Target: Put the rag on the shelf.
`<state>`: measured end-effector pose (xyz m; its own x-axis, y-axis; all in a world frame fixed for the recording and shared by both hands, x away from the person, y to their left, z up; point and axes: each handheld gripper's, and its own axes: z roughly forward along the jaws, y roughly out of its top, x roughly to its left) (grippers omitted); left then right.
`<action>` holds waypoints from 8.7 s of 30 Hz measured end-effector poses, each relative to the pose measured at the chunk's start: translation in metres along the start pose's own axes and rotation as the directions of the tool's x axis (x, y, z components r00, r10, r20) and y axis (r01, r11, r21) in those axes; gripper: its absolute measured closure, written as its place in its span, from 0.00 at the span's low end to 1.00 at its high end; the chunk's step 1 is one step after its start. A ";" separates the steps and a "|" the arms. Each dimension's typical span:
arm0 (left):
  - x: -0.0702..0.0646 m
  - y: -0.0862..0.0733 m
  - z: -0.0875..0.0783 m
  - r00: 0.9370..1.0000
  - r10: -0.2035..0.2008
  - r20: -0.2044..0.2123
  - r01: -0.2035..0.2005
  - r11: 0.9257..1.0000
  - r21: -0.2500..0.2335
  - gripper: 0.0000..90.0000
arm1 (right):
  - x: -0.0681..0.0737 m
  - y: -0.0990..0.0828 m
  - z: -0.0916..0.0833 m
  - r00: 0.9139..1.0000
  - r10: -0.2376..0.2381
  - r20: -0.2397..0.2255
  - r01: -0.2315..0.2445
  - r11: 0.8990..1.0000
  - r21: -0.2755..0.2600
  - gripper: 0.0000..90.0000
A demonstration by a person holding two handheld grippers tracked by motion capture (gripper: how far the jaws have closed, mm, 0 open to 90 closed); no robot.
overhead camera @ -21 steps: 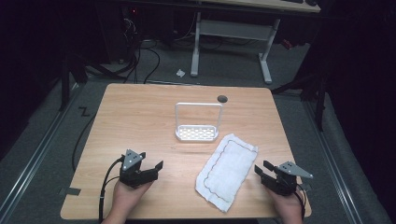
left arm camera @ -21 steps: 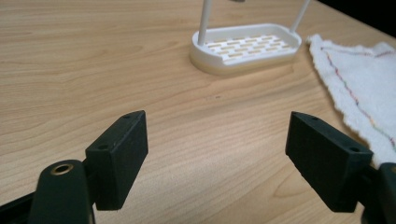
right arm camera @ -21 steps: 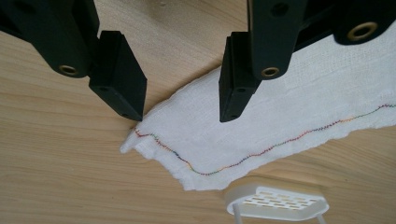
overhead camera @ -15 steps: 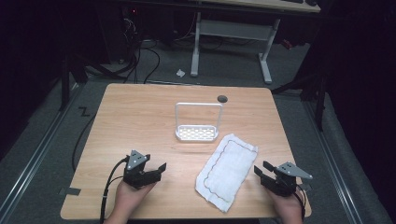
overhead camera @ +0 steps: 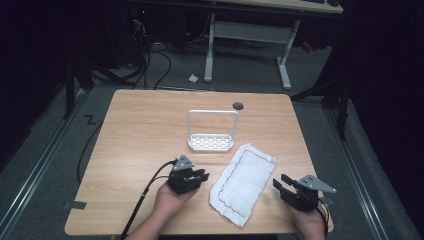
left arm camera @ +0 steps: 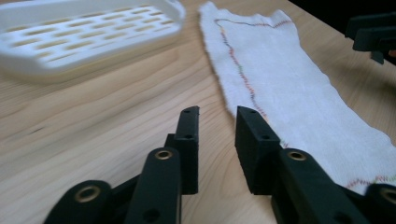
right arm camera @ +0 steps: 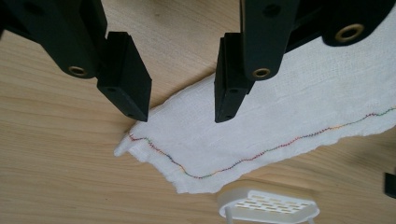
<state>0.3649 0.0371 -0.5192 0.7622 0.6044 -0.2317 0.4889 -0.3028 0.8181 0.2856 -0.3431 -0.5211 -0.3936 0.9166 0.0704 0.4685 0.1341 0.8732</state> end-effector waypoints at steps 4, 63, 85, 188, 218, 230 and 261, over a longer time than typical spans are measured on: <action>-0.027 0.012 0.033 0.992 0.125 0.022 -0.126 0.990 0.070 0.94 | 0.000 0.000 -0.001 1.000 -0.002 -0.007 0.002 1.000 -0.002 0.63; 0.016 -0.028 -0.024 0.976 0.182 -0.116 -0.162 0.974 0.158 0.88 | 0.041 0.002 0.024 0.983 -0.162 -0.093 0.170 0.981 0.090 0.47; 0.069 -0.003 0.004 0.979 -0.076 -0.190 0.086 0.995 0.043 0.83 | 0.067 0.018 0.040 0.973 -0.095 -0.212 0.114 0.991 0.077 0.57; -0.019 0.125 -0.112 0.982 0.046 -0.184 -0.134 0.854 -0.503 0.94 | 0.115 0.199 0.019 0.959 -0.243 -0.143 0.183 0.922 -0.340 0.96; 0.046 0.224 -0.081 0.950 -0.002 -0.311 -0.150 0.873 -0.463 0.94 | 0.080 0.293 0.075 0.980 -0.122 -0.155 0.065 0.943 -0.328 0.96; 0.084 0.237 -0.042 0.938 -0.047 -0.344 -0.100 0.912 -0.398 0.94 | 0.054 0.310 0.130 0.987 -0.084 -0.137 0.053 0.975 -0.218 0.96; 0.104 0.224 -0.028 0.929 -0.100 -0.357 -0.005 0.959 -0.282 0.67 | 0.064 0.294 0.176 0.985 -0.147 -0.085 0.142 0.988 -0.064 0.65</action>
<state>0.5424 0.0526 -0.3452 0.5073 0.8548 -0.1096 0.3456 -0.0853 0.9345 0.5375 -0.1789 -0.3451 -0.5244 0.8513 -0.0178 0.3560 0.2381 0.9037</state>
